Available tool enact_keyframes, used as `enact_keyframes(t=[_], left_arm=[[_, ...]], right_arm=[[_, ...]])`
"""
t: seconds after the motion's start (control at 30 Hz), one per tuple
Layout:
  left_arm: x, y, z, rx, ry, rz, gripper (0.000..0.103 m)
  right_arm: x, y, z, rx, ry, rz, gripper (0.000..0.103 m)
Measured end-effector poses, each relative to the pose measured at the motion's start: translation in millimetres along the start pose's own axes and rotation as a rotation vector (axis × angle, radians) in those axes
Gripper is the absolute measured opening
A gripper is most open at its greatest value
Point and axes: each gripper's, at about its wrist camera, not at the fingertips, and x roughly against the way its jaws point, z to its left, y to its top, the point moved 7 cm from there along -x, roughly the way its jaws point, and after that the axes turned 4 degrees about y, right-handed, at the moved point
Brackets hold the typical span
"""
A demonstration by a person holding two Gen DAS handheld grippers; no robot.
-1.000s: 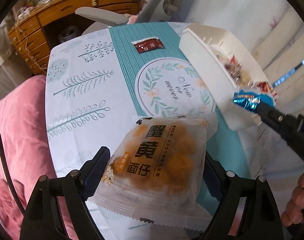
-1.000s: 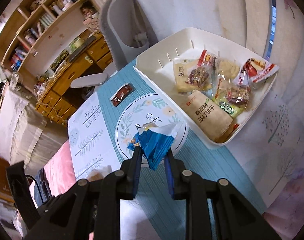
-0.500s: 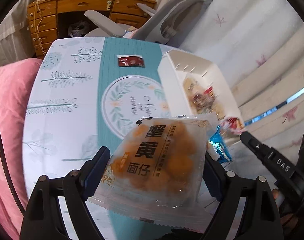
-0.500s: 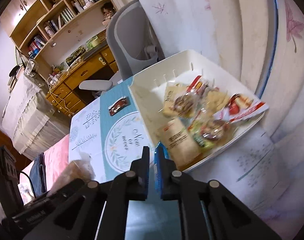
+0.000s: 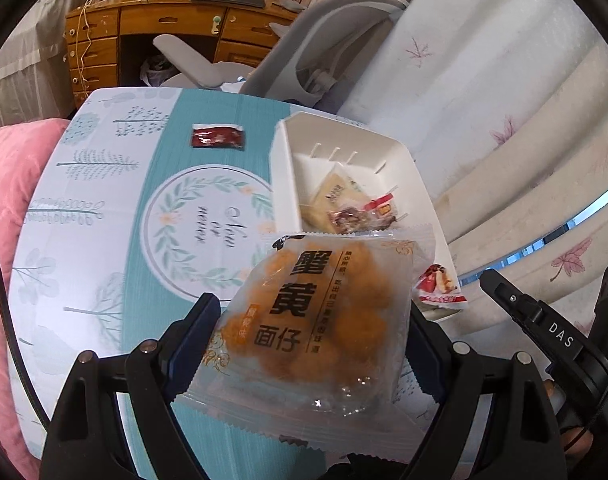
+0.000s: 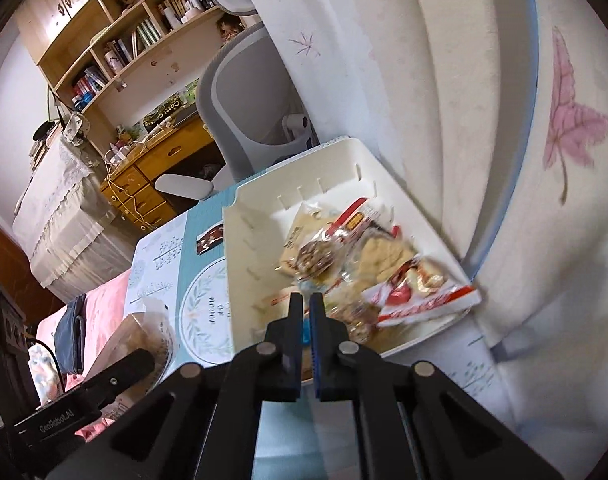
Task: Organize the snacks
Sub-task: 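Carry both packets over the white tray and release them inside, then move left tool back to the dark red sachet on the table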
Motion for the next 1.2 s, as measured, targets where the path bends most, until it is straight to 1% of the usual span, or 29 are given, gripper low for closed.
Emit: enact_keyframes(t=[0.1, 0.23, 0.43, 0.63, 0.7, 0.73, 0.83, 0.9, 0.97, 1.07, 1.2], left_arm=[[-10, 1, -23, -0.008, 0.003, -0.002, 0.086], [-23, 3, -44, -0.006, -0.001, -0.006, 0.086], [-42, 8, -71, 0.0, -0.014, -0.008, 0.086], [-58, 9, -80, 0.011, -0.003, 0.03, 0.088], [-57, 11, -83, 0.02, -0.022, 0.016, 0.09], [-57, 13, -82, 0.017, -0.018, 0.008, 0.094], [-55, 15, -81, 0.001, 0.009, -0.005, 0.095], [-53, 16, -76, 0.013, 0.014, -0.006, 0.095], [-49, 16, -68, 0.033, 0.014, -0.013, 0.095], [-43, 17, -54, 0.049, 0.036, -0.023, 0.095], [-33, 19, -35, 0.058, 0.059, -0.033, 0.095]], right_arm=[[0, 7, -12, 0.022, 0.003, 0.008, 0.003], [1, 16, -28, 0.056, 0.004, 0.016, 0.003], [0, 24, -54, 0.063, -0.018, 0.041, 0.003], [-1, 30, -69, 0.072, -0.028, 0.054, 0.003], [-2, 30, -72, 0.073, -0.025, 0.059, 0.003], [-3, 29, -73, 0.072, -0.021, 0.064, 0.003], [-8, 27, -77, 0.065, -0.028, 0.093, 0.005], [-12, 25, -78, 0.054, -0.027, 0.11, 0.007], [-14, 23, -79, 0.045, -0.026, 0.121, 0.015], [-15, 19, -78, 0.036, -0.02, 0.131, 0.022], [-21, 10, -74, 0.018, -0.016, 0.161, 0.03]])
